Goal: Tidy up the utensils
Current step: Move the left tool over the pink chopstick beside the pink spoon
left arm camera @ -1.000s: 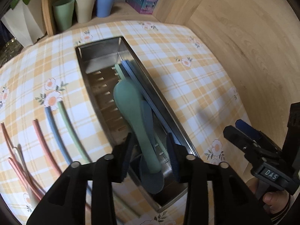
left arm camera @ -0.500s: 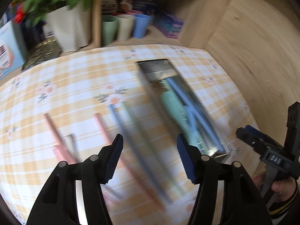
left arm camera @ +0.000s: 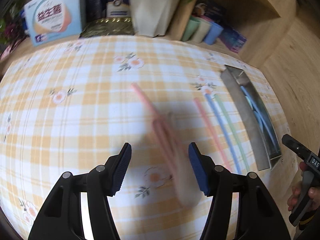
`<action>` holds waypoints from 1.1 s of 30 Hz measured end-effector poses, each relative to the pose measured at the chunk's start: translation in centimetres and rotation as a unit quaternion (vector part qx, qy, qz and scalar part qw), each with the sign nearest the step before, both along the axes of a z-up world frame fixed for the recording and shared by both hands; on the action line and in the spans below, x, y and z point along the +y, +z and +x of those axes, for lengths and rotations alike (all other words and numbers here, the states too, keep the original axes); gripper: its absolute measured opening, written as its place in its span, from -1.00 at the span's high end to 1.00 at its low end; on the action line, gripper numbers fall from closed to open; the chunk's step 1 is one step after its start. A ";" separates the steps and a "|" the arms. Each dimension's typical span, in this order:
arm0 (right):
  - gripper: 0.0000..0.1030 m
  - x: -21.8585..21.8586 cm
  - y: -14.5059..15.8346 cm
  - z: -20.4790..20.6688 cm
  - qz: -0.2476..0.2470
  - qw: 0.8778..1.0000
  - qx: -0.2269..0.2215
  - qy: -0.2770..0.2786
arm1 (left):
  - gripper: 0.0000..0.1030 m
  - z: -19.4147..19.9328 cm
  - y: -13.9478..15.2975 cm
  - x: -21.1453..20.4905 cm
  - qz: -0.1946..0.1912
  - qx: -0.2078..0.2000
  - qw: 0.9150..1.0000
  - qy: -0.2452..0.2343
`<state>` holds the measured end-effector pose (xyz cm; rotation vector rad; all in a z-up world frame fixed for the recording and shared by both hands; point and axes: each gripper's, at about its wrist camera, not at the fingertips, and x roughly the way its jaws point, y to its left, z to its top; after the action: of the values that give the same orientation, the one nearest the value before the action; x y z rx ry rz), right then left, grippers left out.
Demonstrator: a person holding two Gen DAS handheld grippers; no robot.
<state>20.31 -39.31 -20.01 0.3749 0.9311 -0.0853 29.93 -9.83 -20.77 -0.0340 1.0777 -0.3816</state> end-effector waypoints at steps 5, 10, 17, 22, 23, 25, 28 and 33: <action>-0.71 1.0 -0.3 0.4 0.006 1.000 0.012 -0.002 | -0.11 -0.8 -1.0 0.6 -0.023 0.019 1.000 -0.002; -0.71 1.8 -0.4 0.5 0.005 1.000 0.016 0.007 | 0.20 -1.4 -1.4 -0.7 -0.036 0.026 0.998 -0.033; -0.71 1.9 -0.4 0.5 0.007 1.000 0.017 0.011 | 0.44 -1.5 -2.5 -1.6 -0.053 0.052 0.996 -0.042; -0.71 1.9 -0.5 0.5 0.008 1.000 0.017 0.012 | 0.44 -0.9 -3.1 -2.2 -0.060 0.069 0.995 -0.041; -0.71 1.9 -0.5 0.5 0.007 1.000 0.017 0.013 | 0.44 -0.8 -3.2 -2.4 -0.057 0.068 0.995 -0.042; -0.71 2.0 -0.5 0.4 0.008 1.000 0.016 0.013 | 0.44 -0.7 -3.2 -2.6 -0.050 0.067 0.996 -0.043; -0.71 2.1 -0.5 0.4 0.007 1.000 0.016 0.011 | 0.45 -0.6 -3.1 -2.6 -0.051 0.070 0.995 -0.040; -0.71 2.0 -0.4 0.1 0.009 1.000 0.013 0.009 | 0.55 -1.0 -3.0 -2.3 -0.058 0.079 0.994 -0.042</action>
<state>20.46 -37.28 -20.39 0.3826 0.9616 -0.0653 28.96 -12.13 -23.77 -0.1246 1.2147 -0.5243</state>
